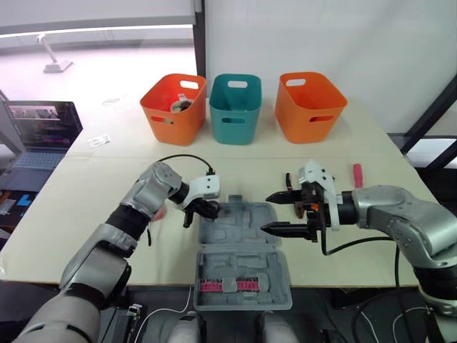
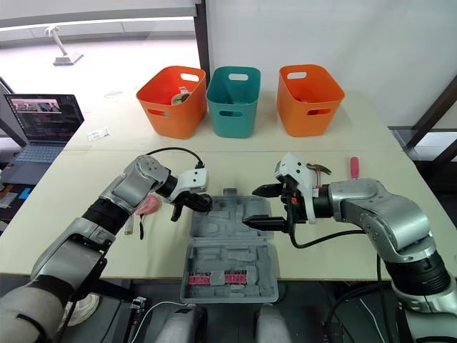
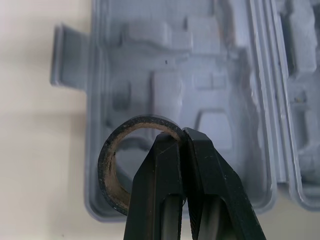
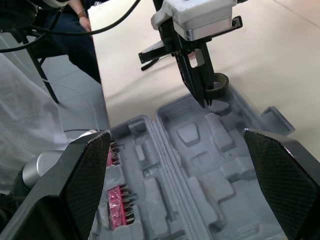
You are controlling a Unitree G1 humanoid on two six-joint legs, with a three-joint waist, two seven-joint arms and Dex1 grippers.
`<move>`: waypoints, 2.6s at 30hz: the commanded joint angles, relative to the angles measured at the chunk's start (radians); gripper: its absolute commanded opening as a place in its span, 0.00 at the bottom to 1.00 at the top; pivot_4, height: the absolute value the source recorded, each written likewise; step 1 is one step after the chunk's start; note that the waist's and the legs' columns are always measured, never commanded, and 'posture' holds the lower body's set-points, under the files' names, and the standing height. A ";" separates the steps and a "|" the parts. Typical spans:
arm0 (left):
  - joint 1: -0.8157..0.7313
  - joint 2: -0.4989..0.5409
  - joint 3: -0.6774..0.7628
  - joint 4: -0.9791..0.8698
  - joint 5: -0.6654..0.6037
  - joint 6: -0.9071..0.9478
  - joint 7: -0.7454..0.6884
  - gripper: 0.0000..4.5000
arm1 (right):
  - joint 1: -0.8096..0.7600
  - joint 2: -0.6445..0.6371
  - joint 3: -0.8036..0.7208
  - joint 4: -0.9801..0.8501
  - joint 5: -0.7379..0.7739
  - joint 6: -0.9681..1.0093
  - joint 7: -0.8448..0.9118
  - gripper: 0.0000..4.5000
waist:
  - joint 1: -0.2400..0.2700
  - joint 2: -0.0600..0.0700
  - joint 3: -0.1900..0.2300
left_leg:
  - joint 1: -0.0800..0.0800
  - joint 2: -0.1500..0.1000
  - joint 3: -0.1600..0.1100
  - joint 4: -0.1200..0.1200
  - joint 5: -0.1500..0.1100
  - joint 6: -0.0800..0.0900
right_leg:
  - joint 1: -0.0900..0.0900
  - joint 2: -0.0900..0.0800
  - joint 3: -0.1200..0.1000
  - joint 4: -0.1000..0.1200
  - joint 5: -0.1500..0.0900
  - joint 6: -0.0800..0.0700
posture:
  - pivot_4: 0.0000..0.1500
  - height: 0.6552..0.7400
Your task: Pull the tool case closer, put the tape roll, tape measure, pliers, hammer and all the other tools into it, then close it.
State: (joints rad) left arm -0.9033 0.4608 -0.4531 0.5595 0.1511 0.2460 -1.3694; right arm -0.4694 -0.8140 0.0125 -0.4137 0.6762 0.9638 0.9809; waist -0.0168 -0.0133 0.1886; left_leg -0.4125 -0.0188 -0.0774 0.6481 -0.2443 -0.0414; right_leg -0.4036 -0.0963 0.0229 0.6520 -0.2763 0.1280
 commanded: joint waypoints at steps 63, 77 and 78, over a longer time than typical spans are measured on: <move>0.220 -0.060 0.302 -0.089 -0.235 -0.036 0.277 0.23 | -0.082 -0.028 0.021 0.034 0.020 -0.040 0.005 1.00 | 0.003 0.000 0.000 | 0.000 0.000 -0.001 0.001 0.000 0.000 | 0.000 0.000 0.000 0.000 0.000 0.000 | 1.00 1.00; 0.202 -0.114 0.221 0.318 -0.125 -0.343 0.286 0.23 | -0.045 -0.037 -0.015 -0.003 0.038 -0.011 -0.017 1.00 | 0.005 0.000 -0.001 | 0.002 0.000 0.000 0.001 0.000 0.000 | 0.002 0.000 0.000 0.000 0.000 0.000 | 1.00 1.00; 0.199 -0.113 0.222 0.321 -0.124 -0.348 0.288 0.23 | -0.040 -0.039 -0.016 -0.003 0.036 -0.012 -0.018 1.00 | 0.005 0.000 -0.001 | 0.002 0.000 0.000 0.001 0.000 0.000 | 0.003 0.000 0.000 0.000 0.000 0.000 | 1.00 1.00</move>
State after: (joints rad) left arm -0.7201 0.3465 -0.2100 0.8451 -0.0097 -0.1027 -1.0804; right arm -0.5111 -0.8390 0.0280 -0.3869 0.7004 0.9553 0.9666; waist -0.0122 -0.0135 0.1877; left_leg -0.4099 -0.0190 -0.0780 0.6487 -0.2443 -0.0414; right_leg -0.4002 -0.0968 0.0224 0.6519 -0.2763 0.1281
